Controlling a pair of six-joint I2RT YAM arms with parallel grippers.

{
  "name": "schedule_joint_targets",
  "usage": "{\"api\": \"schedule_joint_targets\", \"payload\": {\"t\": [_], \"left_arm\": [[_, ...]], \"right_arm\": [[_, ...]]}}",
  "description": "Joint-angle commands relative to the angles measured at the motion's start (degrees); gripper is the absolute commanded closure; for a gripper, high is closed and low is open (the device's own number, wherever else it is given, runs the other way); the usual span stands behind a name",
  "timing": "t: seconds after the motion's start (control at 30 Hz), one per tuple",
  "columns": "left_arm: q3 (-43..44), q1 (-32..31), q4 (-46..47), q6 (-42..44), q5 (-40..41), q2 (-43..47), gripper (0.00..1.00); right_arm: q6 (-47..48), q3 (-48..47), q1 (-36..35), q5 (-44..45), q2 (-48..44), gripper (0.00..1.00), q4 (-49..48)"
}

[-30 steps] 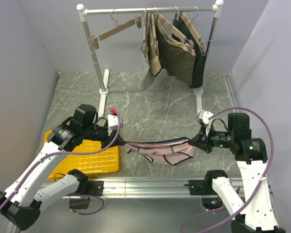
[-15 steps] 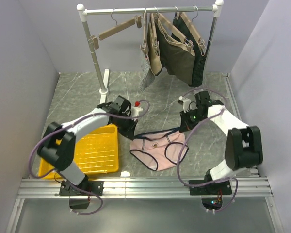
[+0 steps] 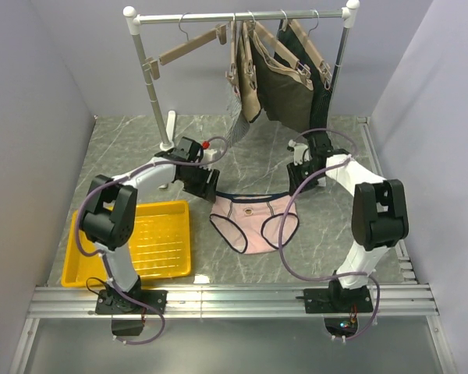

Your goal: Clip the underwear to the hanger

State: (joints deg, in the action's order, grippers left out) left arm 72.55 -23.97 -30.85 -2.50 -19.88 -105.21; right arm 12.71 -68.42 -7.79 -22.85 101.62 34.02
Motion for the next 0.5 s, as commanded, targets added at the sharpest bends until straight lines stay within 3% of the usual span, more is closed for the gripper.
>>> {"api": "schedule_joint_targets", "payload": {"t": [0.0, 0.17, 0.27, 0.47], "left_arm": [[-1.6, -0.6, 1.2, 1.6, -2.0, 6.6, 0.32], [-5.7, -1.4, 1.8, 5.1, -3.2, 12.1, 0.33], [-6.2, -1.4, 1.8, 2.9, -5.3, 10.6, 0.35], [-5.4, -1.4, 1.8, -3.8, -8.4, 6.5, 0.41]], "right_arm": [[4.8, -1.8, -1.2, 1.9, -6.5, 0.66, 3.4], [13.3, 3.6, -10.5, 3.6, -12.1, 0.74, 7.2], [14.2, 6.2, -18.5, 5.6, -12.4, 0.77, 7.2], [13.6, 5.4, -27.4, 6.9, -8.1, 0.80, 7.5]]}}
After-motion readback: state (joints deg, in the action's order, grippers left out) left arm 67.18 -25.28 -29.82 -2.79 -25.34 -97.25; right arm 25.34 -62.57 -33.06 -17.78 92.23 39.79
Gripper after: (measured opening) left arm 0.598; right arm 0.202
